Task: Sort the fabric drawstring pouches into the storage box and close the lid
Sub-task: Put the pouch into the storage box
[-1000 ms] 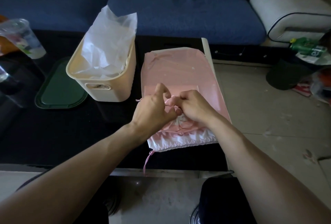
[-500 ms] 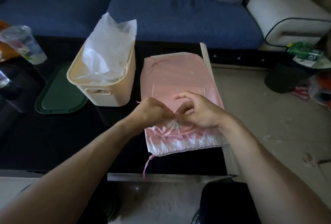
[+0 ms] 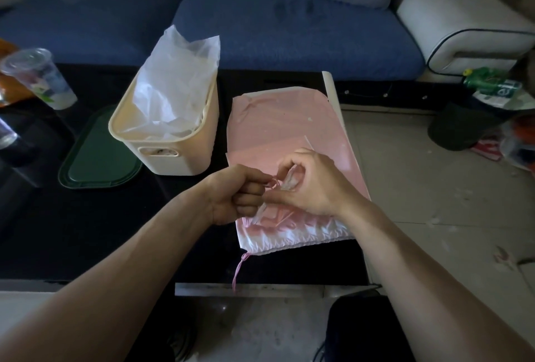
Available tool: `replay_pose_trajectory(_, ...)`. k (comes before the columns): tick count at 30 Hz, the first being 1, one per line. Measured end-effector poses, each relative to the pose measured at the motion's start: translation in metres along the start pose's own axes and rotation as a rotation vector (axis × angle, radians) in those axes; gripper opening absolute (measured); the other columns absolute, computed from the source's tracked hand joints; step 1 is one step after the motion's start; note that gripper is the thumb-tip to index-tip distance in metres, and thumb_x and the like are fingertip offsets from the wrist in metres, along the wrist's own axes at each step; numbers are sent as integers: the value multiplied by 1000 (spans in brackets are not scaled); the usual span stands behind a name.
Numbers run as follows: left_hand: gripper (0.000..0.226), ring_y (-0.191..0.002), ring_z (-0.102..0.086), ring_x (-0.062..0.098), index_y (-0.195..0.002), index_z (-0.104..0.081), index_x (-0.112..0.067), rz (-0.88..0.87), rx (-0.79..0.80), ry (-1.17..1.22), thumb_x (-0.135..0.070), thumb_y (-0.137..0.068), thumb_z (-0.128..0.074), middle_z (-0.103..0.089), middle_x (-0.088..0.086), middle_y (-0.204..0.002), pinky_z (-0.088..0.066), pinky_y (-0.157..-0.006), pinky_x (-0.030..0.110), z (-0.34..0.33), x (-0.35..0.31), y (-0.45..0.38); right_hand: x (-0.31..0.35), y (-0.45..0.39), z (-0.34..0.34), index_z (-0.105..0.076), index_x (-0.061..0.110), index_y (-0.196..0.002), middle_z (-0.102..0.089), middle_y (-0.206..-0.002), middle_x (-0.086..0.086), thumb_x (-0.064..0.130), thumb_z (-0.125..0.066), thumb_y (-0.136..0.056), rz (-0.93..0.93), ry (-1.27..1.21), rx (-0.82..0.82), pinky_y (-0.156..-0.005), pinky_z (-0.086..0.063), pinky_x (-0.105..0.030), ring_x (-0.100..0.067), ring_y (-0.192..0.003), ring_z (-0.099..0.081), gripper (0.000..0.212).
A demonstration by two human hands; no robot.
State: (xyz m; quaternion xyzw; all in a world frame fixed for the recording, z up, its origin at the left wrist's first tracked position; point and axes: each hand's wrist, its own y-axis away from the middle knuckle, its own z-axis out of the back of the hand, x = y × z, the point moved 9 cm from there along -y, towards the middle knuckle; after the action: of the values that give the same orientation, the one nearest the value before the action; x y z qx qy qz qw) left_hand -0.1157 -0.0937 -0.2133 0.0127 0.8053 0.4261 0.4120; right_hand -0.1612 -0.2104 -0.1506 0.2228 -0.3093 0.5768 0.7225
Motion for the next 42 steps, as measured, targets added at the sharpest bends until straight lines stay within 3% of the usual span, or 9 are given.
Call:
replay_pose_trajectory(9, 26, -46, -16, 10, -71, -55, -14, -115, -158, -171, -11, -97, -55, -20, -3, -57, -14, -46, 24, 11, -11, 0, -6, -3, -5, -79, 17, -79, -74, -109, 10, 23, -79, -84, -23, -152, 44, -91, -55, -30, -2, -97, -69, 8)
replay_pose_trajectory(15, 24, -46, -37, 14, -76, -60, -10, -203, -339, -431, -10, -98, -49, -42, -1, -54, -32, -47, 24, 23, -20, 0, 0, -2, -2, -73, 9, -62, -75, -111, 1, 22, -52, -83, -140, -679, 121, -89, -53, -35, -20, -102, -70, 33)
replay_pose_trajectory(19, 27, -55, -54, 12, -72, -56, -16, -228, -467, -637, -10, -97, -52, -56, 1, -67, -46, -47, 21, 36, -28, -2, -15, -6, 25, -41, 23, -51, -75, -96, -15, 23, -46, -84, -218, -1254, -62, -85, -47, -34, -26, -101, -67, 34)
replay_pose_trajectory(23, 24, -52, -50, 9, -77, -62, -9, -262, -451, -693, -8, -98, -51, -55, 2, -66, -41, -40, 13, 30, -30, 4, -58, 3, 59, -51, 18, -75, -72, -89, -7, 33, -46, -98, -344, -1440, -415, -89, -46, -39, -23, -89, -70, 28)
replay_pose_trajectory(29, 32, -52, -42, 8, -76, -59, -11, -247, -349, -850, -10, -102, -41, -58, 9, -69, -33, -45, 17, 12, -24, 6, -82, 12, 97, -37, 17, -151, -46, -150, -3, 54, -55, -88, -337, -684, -679, -108, -40, -26, -7, -131, -48, 75)
replay_pose_trajectory(31, 33, -52, -42, 11, -74, -56, -12, -226, -314, -858, -10, -102, -41, -49, 1, -62, -36, -48, 23, 10, -20, 4, -59, 5, 89, -52, 14, -140, -56, -137, 4, 54, -55, -89, -172, -456, -542, -100, -42, -16, 8, -119, -52, 65)
replay_pose_trajectory(34, 32, -50, -37, 13, -73, -52, -11, -242, -292, -860, -12, -102, -40, -45, 0, -60, -31, -48, 26, 8, -19, 3, -29, -4, 28, -71, 13, -107, -72, -108, -1, 63, -48, -89, -39, -431, -76, -94, -52, -38, -15, -104, -67, 58)
replay_pose_trajectory(36, 33, -47, -35, 13, -69, -52, -12, -249, -291, -802, -11, -101, -42, -44, 0, -58, -28, -47, 24, 11, -20, 4, -10, -3, -10, -71, 15, -107, -73, -105, 0, 59, -53, -90, -4, -282, 143, -85, -54, -26, -13, -96, -69, 51)
replay_pose_trajectory(42, 35, -53, -46, 12, -72, -63, -10, -266, -354, -820, -18, -101, -46, -54, -1, -60, -37, -49, 23, 21, -26, 10, 5, -10, -25, -78, 16, -100, -75, -95, 9, 33, -77, -87, 96, -109, 90, -81, -53, -19, 1, -87, -67, 20)
